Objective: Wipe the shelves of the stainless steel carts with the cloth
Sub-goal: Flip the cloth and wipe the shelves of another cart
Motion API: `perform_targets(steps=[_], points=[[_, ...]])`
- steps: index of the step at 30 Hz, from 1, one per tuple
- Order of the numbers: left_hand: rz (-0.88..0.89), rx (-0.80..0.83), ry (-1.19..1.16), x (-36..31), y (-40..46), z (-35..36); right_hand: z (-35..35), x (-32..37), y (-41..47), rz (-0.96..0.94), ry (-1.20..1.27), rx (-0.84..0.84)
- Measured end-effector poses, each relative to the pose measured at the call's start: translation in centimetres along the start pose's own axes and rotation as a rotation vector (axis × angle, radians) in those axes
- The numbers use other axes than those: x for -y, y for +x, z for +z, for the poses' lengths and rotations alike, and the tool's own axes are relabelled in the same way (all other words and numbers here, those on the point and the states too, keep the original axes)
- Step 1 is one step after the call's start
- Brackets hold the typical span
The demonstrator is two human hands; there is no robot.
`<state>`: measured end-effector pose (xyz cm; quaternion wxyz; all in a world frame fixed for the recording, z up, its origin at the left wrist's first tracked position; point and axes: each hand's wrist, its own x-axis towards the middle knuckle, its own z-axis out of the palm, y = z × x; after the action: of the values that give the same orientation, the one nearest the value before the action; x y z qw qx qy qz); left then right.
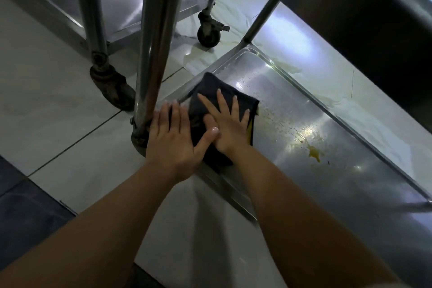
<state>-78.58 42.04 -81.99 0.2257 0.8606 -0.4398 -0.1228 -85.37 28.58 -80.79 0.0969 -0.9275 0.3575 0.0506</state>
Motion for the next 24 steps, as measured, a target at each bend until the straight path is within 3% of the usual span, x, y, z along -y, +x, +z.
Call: perform_targets(steps=[3,6,9,14,20,24], points=[[-0.022,0.091,0.018,-0.1,0.3,-0.7,-1.2,-2.2,1.7,0.014,0.008,0.007],[-0.057,0.126,0.083,-0.9,0.6,-1.1,-1.8,-7.0,0.4,0.204,0.018,-0.017],[-0.037,0.117,0.183,-3.0,0.8,-0.8,-1.7,-11.6,-4.0,0.412,0.044,-0.052],[0.037,0.221,0.119,-7.7,0.8,1.5,-0.6,-15.7,-12.1,0.584,0.036,-0.053],[0.083,0.048,0.219,-7.5,-0.8,3.6,0.8,-14.3,-15.0,0.537,-0.049,0.018],[0.111,0.017,0.201,-7.3,-1.0,3.7,0.0,-12.5,-12.3,0.37,-0.12,0.007]])
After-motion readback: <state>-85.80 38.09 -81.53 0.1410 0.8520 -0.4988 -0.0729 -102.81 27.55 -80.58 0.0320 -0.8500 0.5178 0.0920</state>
